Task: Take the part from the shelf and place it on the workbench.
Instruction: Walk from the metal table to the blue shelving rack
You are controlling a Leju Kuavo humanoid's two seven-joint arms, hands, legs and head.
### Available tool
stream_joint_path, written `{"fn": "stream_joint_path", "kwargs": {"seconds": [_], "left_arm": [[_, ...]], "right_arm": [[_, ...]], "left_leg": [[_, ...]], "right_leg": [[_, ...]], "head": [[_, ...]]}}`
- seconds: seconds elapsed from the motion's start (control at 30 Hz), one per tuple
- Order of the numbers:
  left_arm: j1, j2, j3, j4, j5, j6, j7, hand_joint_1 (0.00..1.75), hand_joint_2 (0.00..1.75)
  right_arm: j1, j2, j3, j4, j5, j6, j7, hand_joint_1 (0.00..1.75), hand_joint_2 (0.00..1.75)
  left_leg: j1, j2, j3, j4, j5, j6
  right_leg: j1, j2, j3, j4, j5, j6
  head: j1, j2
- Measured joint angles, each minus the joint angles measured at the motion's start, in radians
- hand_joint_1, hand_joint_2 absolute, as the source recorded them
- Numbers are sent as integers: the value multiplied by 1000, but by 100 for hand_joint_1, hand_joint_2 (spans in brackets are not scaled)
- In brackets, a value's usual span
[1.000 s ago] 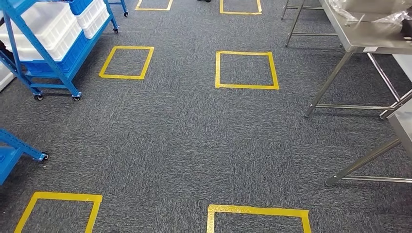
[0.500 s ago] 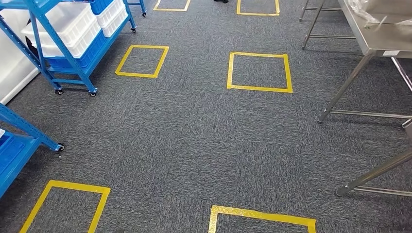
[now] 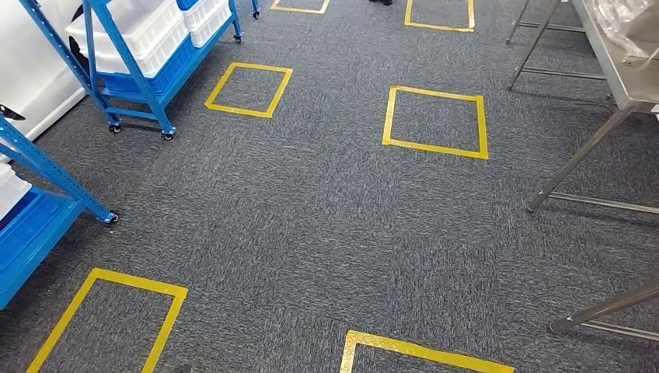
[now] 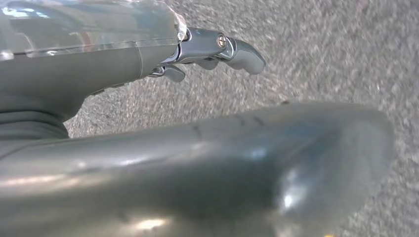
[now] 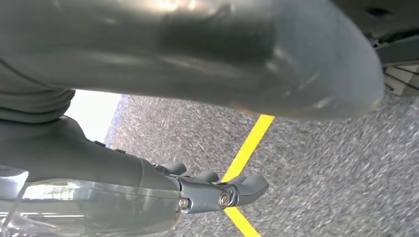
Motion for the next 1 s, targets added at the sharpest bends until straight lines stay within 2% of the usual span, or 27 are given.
{"fn": "stream_joint_path", "kwargs": {"seconds": [0.03, 0.07, 0.1, 0.17, 0.23, 0.3, 0.33, 0.4, 0.47, 0.5, 0.53, 0.57, 0.63, 0.67, 0.7, 0.73, 0.8, 0.83, 0.87, 0.9, 0.97, 1.0], "left_arm": [[0, 0, 0, 0, 0, 0, 2, 0, 0], [0, -1, 0, 0, 0, 0, 4, 0, 0], [-1, -1, 0, 0, 0, 0, 5, 0, 0], [-3, -2, 0, 0, 0, 1, 6, 0, 0], [-5, -2, 0, 0, 0, 2, 7, 0, 0], [-5, -2, 0, 0, 0, 3, 7, 0, 0], [-5, -2, 0, 0, 0, 4, 7, 0, 0], [-6, -1, 0, 0, 0, 6, 7, 0, 0], [-8, -2, 0, 0, 0, 6, 7, 0, 0], [-7, -2, 0, 0, 0, 6, 7, 0, 0], [-7, -2, 0, 0, 0, 6, 7, 0, 0], [-6, -2, 0, 0, 0, 6, 7, 0, 0], [-7, -2, 0, 0, 0, 6, 7, 0, 0], [-8, -2, 0, 0, 0, 6, 7, 0, 0], [-9, -2, 0, 0, 0, 6, 6, 0, 0], [-9, -2, 0, 0, 0, 6, 5, 0, 0], [-7, -1, 0, 0, 0, 6, 3, 0, 0], [-6, -1, 0, 0, 0, 6, 2, 0, 0], [-5, -1, 1, 0, 0, 7, 1, 0, 0], [-5, -1, 3, 0, 0, 8, -1, 0, 0], [-6, 0, 10, 0, 0, 11, -2, 0, 0], [-5, 1, 14, 0, 0, 12, -3, 0, 0]], "right_arm": [[0, 0, 0, 0, 2, 0, 0, 0, 0], [1, 0, 0, 0, 5, 1, 0, 0, 0], [1, 0, 0, 0, 8, 1, 0, 0, 0], [2, 0, 0, 0, 12, 1, 0, 0, 0], [1, 0, 0, 1, 15, 2, 0, 0, 0], [-2, 0, 0, 1, 16, 2, 0, 0, 0], [-3, -1, 0, 1, 17, 3, -1, 0, 0], [-2, -1, 0, 1, 17, 3, -1, 0, 0], [0, -1, 0, 1, 18, 3, -1, 0, 0], [0, -1, 0, 1, 18, 4, 0, 0, 0], [0, -1, 0, 1, 18, 4, 0, 0, 0], [-1, -1, 0, 1, 18, 4, 0, 0, 0], [-1, -1, 0, 1, 18, 3, 0, 0, 0], [-1, -1, 0, 1, 18, 3, 0, 0, 0], [-1, -1, 0, 1, 18, 3, 0, 0, 0], [-1, -1, 0, 1, 18, 3, 0, 0, 0], [-3, -1, 0, 1, 18, 2, 0, 0, 0], [-4, -1, 0, 1, 19, 2, 0, 0, 0], [-5, -1, 0, 0, 20, 2, -1, 0, 0], [-4, -2, 0, 0, 22, 2, -1, 0, 0], [-2, -2, 0, 0, 25, 2, -1, 0, 0], [-1, -2, 0, 0, 26, 2, -1, 0, 0]], "left_leg": [[0, -7, 0, 3, -1, -1], [1, -16, 0, 7, -3, -3], [3, -24, -1, 12, -6, -7], [2, -38, -7, 27, -14, -18], [1, -45, -14, 33, -17, -31], [4, -47, -17, 35, -19, -42], [6, -39, -23, 49, -29, -47], [9, -16, -62, 136, -80, -55], [12, -3, -126, 270, -141, -63], [14, -1, -147, 313, -152, -65], [15, 1, -150, 321, -144, -65], [16, 4, -133, 287, -118, -64], [13, 27, -63, 146, -52, -57], [10, 39, -34, 86, -32, -52], [5, 49, -18, 50, -24, -46], [1, 51, -14, 36, -25, -40], [0, 37, -13, 28, -20, -28], [1, 31, -9, 22, -15, -21], [4, 26, -5, 15, -11, -15], [6, 21, -2, 11, -7, -10], [3, 10, -4, 11, -6, -5], [2, 2, -4, 11, -6, -4]], "right_leg": [[-2, 0, -1, -5, 17, 3], [-5, 2, 18, -48, 50, 5], [-8, 9, 48, -115, 88, 6], [-10, 29, 95, -223, 131, 3], [-6, 36, 103, -247, 133, -6], [-6, 26, 104, -252, 138, -21], [-6, 20, 106, -256, 139, -28], [-7, 5, 107, -260, 141, -38], [-3, -9, 107, -260, 140, -43], [-2, -16, 107, -260, 139, -43], [-1, -22, 108, -260, 138, -43], [0, -28, 109, -260, 137, -43], [1, -39, 115, -260, 134, -39], [3, -44, 117, -259, 132, -35], [4, -49, 118, -259, 130, -30], [4, -54, 119, -259, 129, -24], [2, -61, 122, -260, 127, -12], [1, -53, 121, -254, 121, -7], [0, -40, 112, -231, 104, -3], [-1, -23, 91, -184, 75, 0], [-1, -2, 26, -54, 13, 0], [-1, 0, -2, -2, -2, 1]], "head": [[0, 0], [0, 0], [0, 0], [0, 0], [0, 0], [0, 0], [0, 0], [0, 0], [0, 0], [0, 0], [0, 0], [0, 0], [0, 0], [0, 0], [0, 0], [0, 0], [0, 0], [0, 0], [0, 0], [0, 0], [0, 0], [0, 0]]}}
